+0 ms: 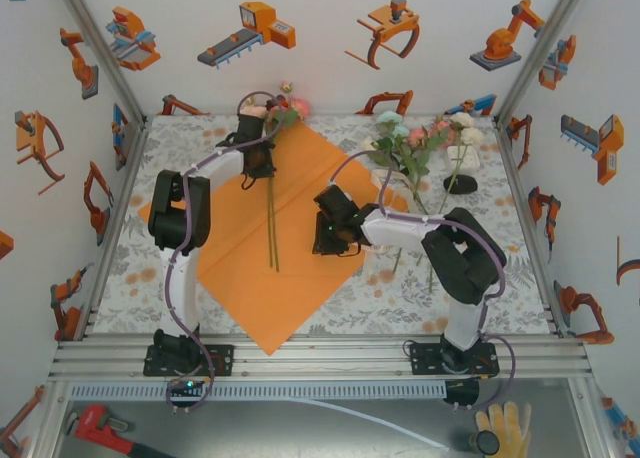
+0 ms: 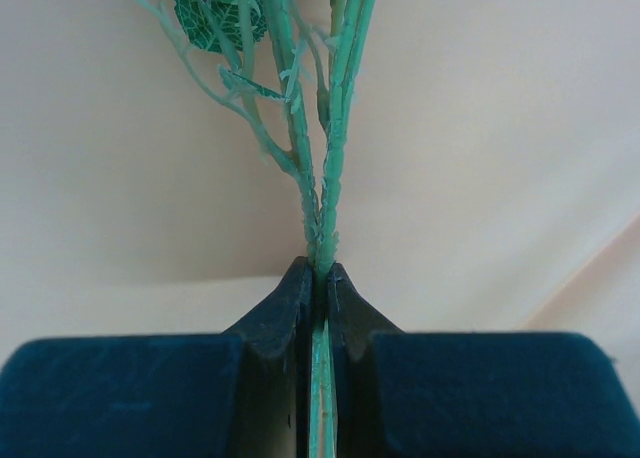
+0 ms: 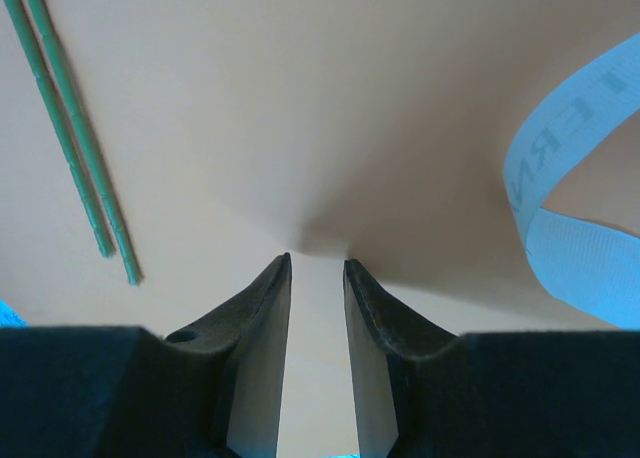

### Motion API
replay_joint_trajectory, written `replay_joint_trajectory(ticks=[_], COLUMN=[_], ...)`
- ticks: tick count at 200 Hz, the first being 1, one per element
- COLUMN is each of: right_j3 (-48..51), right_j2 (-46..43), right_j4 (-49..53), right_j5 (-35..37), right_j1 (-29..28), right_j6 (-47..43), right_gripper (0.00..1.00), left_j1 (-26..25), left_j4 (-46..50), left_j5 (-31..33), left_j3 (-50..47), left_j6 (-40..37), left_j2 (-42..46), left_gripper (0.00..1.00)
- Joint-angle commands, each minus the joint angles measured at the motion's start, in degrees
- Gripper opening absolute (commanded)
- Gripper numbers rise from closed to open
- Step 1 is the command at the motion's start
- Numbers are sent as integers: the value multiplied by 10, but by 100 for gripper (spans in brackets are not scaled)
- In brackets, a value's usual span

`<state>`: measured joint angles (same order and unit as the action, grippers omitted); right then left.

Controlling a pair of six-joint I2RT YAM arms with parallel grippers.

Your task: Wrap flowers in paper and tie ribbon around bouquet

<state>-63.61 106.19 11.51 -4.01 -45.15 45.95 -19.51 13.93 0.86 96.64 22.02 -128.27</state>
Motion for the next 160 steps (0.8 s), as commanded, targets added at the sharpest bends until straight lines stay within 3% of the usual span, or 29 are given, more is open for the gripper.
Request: replay_joint_trajectory(ticks=[1, 8, 31, 63, 84, 107, 122, 134, 160], right_j3=[8, 4, -6, -41, -69, -124, -149, -164, -221], right_j2=[34, 24, -32, -110, -155, -165, -144, -116, -28], right_j4=[90, 96, 109, 139, 149, 196, 209, 207, 207], right_j5=[39, 35, 22, 2, 14, 96, 146, 120, 33], right_j1=[4, 4, 4, 45, 113, 211, 287, 352, 467], right_j6=[-19, -22, -33, -37, -71, -142, -206, -249, -278], right_gripper=[35, 36, 41, 44, 44, 47, 57, 74, 79], left_j1=[-3, -3, -2, -2, -2, -3, -6, -11, -46], left_j4=[15, 15, 13, 14, 12, 4, -29, -64, -62], left_j5=[16, 15, 2, -31, -49, -104, -168, -210, -233], left_j3=[-2, -3, -7, -10, -32, -95, -171, -242, -341], left_j6=[-37, -38, -29, -7, 7, 41, 62, 78, 68], left_j2=[-2, 3, 34, 97, 160, 260, 338, 394, 504], left_gripper=[33, 42, 55, 61, 62, 63, 65, 68, 74])
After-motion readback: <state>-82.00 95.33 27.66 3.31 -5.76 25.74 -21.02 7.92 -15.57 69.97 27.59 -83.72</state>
